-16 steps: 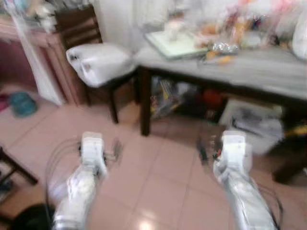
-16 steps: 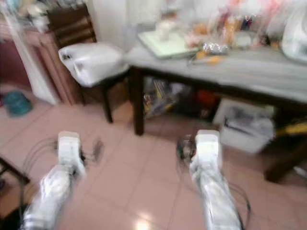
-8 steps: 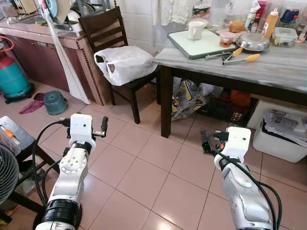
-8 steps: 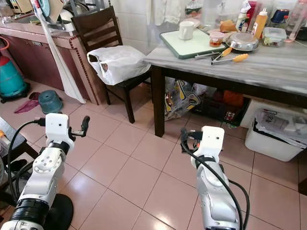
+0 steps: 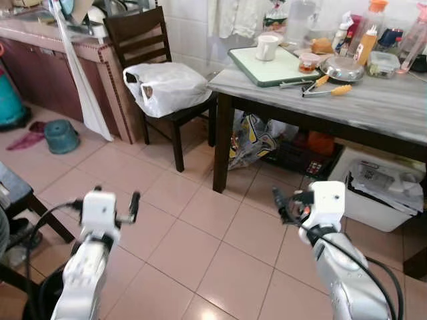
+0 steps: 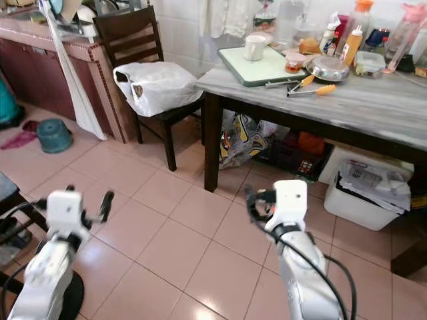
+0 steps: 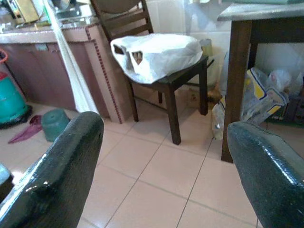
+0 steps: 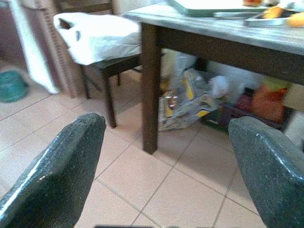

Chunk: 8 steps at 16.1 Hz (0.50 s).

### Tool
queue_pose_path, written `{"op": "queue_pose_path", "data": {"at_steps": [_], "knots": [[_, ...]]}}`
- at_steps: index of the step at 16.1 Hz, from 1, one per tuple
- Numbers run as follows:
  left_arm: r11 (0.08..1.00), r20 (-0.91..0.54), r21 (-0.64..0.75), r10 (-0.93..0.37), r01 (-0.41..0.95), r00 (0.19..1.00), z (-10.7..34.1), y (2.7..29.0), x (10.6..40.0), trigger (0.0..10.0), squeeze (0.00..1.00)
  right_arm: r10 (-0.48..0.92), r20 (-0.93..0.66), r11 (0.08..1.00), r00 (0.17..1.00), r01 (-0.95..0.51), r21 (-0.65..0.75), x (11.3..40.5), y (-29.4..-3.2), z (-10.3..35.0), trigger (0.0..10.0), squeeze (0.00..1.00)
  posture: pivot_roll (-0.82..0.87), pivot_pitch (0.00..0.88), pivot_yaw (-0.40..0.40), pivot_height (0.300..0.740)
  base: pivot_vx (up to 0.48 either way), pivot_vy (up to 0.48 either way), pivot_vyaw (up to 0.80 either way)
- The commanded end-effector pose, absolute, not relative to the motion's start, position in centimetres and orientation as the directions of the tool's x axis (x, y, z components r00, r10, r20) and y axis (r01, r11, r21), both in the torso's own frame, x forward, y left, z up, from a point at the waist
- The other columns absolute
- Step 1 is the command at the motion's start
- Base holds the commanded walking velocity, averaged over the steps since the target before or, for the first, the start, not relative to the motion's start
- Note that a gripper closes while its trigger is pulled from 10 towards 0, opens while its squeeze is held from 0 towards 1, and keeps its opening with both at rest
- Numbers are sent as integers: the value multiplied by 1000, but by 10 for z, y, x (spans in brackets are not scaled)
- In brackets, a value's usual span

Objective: Setting the table

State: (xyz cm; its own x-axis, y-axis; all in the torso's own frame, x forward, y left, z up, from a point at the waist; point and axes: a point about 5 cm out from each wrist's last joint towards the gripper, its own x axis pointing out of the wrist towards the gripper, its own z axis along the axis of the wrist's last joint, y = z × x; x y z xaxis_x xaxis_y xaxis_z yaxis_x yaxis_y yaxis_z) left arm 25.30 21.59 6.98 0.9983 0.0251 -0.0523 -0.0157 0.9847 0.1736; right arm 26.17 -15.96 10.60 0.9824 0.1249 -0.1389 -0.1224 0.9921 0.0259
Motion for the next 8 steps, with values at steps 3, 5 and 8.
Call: {"op": "queue_pose_path", "data": {"at_steps": [3,5,8], "knots": [[979,-88,197,-36,53,995,68,215,226,10000,0,148,-156,988,977,-140,61,245,-155,100,10000,0,7,0,-27,740,0,0,0],[978,-93,200,-41,59,995,71,215,221,10000,0,129,-166,991,978,-119,67,239,-158,98,10000,0,3,0,-20,740,0,0,0],[978,-111,204,-23,46,994,71,217,217,10000,0,64,-170,996,983,-53,68,227,-170,94,10000,0,-18,0,5,740,0,0,0]]}}
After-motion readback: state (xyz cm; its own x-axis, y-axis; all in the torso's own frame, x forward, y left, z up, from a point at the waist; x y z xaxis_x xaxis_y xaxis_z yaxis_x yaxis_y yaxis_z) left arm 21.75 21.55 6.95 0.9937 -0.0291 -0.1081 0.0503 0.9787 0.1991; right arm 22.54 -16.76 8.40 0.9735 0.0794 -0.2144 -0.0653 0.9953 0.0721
